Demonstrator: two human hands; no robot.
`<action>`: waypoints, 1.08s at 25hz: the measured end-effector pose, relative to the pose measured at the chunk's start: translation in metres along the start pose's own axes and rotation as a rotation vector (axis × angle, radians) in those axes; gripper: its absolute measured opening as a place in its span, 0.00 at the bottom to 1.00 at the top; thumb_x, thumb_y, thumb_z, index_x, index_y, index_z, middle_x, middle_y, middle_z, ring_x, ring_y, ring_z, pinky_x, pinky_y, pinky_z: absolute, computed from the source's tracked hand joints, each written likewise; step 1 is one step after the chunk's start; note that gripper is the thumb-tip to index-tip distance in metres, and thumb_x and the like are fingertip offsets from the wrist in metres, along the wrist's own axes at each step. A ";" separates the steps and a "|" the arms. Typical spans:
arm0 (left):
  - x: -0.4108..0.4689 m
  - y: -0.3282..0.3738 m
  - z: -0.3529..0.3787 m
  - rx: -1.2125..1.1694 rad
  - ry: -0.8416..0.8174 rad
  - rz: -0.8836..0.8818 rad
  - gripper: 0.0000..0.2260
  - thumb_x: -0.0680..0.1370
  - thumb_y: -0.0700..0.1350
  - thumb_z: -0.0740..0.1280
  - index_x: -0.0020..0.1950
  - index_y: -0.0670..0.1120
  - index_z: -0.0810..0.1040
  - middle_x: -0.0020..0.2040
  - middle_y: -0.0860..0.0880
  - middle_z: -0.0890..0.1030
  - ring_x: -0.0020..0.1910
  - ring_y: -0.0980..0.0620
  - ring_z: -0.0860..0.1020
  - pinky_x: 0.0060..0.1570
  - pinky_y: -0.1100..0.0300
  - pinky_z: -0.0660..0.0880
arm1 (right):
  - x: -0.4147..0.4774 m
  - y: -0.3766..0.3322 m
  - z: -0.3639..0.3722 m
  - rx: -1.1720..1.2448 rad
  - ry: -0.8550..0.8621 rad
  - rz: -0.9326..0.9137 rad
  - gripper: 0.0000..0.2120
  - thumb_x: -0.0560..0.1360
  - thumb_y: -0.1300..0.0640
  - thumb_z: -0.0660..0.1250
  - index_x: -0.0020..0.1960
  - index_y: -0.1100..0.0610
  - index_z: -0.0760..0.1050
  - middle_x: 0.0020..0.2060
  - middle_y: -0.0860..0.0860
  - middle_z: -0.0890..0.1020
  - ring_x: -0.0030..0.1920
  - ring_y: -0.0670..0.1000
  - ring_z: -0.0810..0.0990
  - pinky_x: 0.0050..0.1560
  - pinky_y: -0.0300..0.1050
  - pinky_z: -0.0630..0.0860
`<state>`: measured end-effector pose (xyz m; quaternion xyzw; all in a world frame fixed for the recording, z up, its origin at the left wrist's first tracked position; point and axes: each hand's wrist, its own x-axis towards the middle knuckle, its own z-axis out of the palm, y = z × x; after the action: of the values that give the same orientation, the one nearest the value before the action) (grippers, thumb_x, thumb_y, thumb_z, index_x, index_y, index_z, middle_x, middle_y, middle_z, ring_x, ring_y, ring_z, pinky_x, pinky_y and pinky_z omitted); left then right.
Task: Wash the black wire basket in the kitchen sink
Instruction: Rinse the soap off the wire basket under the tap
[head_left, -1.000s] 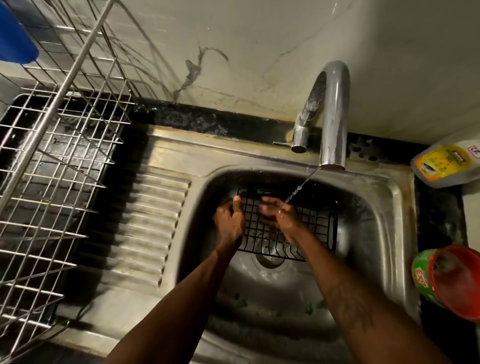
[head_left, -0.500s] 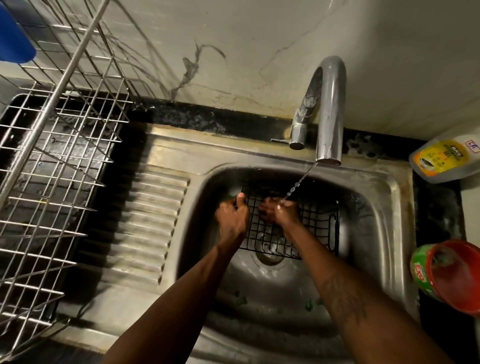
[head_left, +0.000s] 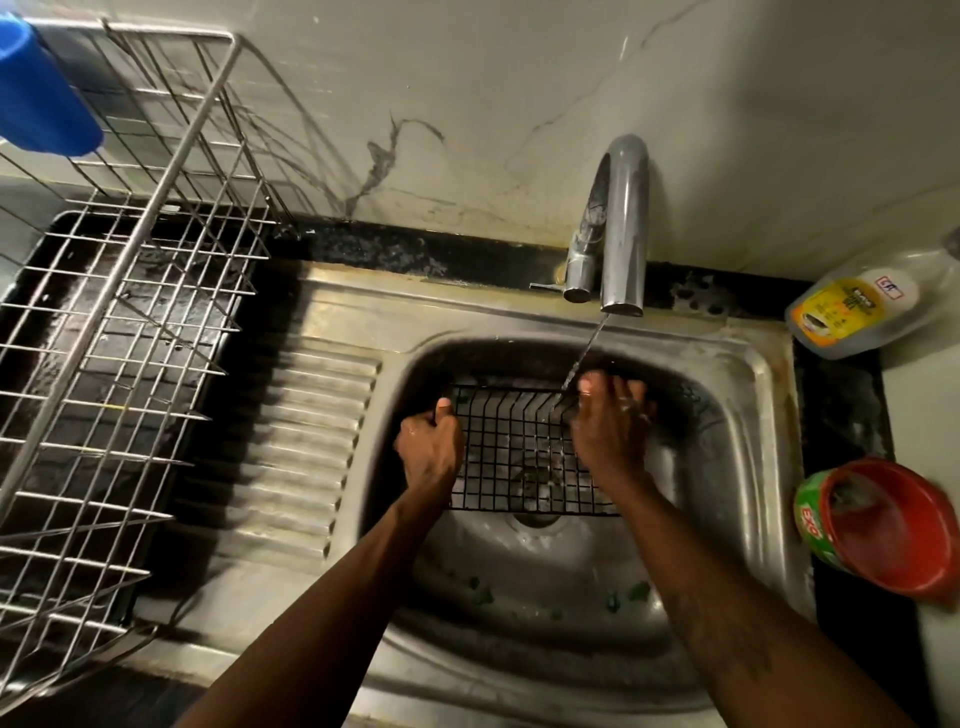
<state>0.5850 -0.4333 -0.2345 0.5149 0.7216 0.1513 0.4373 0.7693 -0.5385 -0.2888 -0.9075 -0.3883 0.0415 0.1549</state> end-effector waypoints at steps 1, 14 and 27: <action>-0.001 0.000 -0.005 -0.010 0.007 0.002 0.19 0.84 0.52 0.61 0.41 0.39 0.77 0.34 0.47 0.75 0.32 0.54 0.71 0.41 0.60 0.64 | 0.000 0.014 -0.003 -0.048 -0.024 0.029 0.12 0.80 0.51 0.60 0.61 0.51 0.76 0.56 0.54 0.81 0.62 0.61 0.75 0.66 0.62 0.68; -0.002 0.006 -0.008 -0.029 0.027 0.108 0.22 0.83 0.53 0.63 0.32 0.43 0.73 0.31 0.47 0.75 0.36 0.46 0.75 0.42 0.58 0.66 | 0.009 -0.010 -0.009 -0.061 -0.230 -0.291 0.13 0.82 0.51 0.56 0.64 0.52 0.72 0.55 0.52 0.79 0.56 0.56 0.78 0.59 0.55 0.71; 0.009 0.006 -0.002 0.007 0.057 0.112 0.22 0.82 0.54 0.62 0.34 0.42 0.72 0.40 0.36 0.81 0.45 0.37 0.79 0.46 0.53 0.70 | 0.018 -0.001 -0.011 0.382 -0.186 -0.193 0.17 0.78 0.65 0.65 0.65 0.54 0.77 0.62 0.54 0.79 0.62 0.53 0.78 0.63 0.49 0.77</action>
<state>0.5860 -0.4223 -0.2338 0.5515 0.7044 0.1877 0.4056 0.7832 -0.5280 -0.2776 -0.8126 -0.4711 0.1827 0.2906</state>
